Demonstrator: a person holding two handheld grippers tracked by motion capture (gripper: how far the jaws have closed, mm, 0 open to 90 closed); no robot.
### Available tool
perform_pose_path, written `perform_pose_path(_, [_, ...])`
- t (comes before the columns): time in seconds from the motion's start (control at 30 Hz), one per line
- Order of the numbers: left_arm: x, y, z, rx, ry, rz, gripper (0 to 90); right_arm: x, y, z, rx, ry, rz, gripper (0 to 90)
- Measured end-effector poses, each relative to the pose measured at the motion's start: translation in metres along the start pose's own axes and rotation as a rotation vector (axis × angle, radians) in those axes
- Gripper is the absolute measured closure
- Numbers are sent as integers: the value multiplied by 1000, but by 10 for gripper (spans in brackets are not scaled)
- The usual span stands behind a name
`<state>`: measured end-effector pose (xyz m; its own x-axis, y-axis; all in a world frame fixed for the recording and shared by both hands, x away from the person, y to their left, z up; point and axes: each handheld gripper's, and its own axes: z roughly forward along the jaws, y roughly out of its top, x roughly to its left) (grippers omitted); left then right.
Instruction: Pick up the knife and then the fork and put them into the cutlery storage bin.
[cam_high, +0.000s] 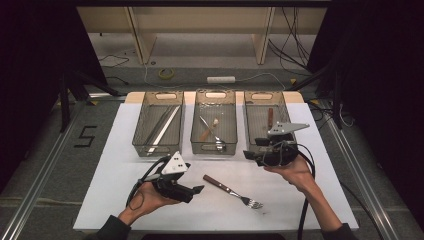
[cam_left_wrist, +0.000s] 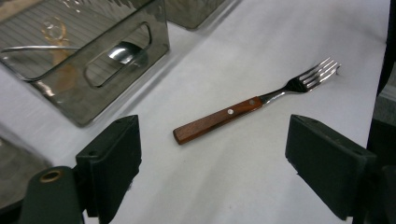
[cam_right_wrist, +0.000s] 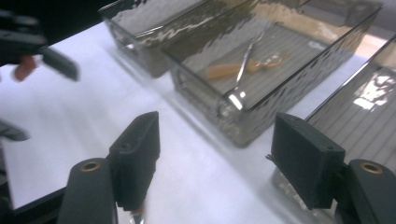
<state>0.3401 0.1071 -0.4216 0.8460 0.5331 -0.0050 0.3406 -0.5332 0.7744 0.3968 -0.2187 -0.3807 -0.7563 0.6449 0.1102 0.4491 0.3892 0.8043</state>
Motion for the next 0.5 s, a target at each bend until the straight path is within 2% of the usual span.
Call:
perform_pose_path(0.3, [11,9,23,93,-25,67,203,11,-25,-1,17,18,3,316])
perform_pose_path(0.43, [16,12,31,116,-31,93,214,16,-31,-1,22,37,-5,316])
perform_pose_path(0.5, [17,13,37,122,-37,93,218,18,-33,-2,20,39,-9,316])
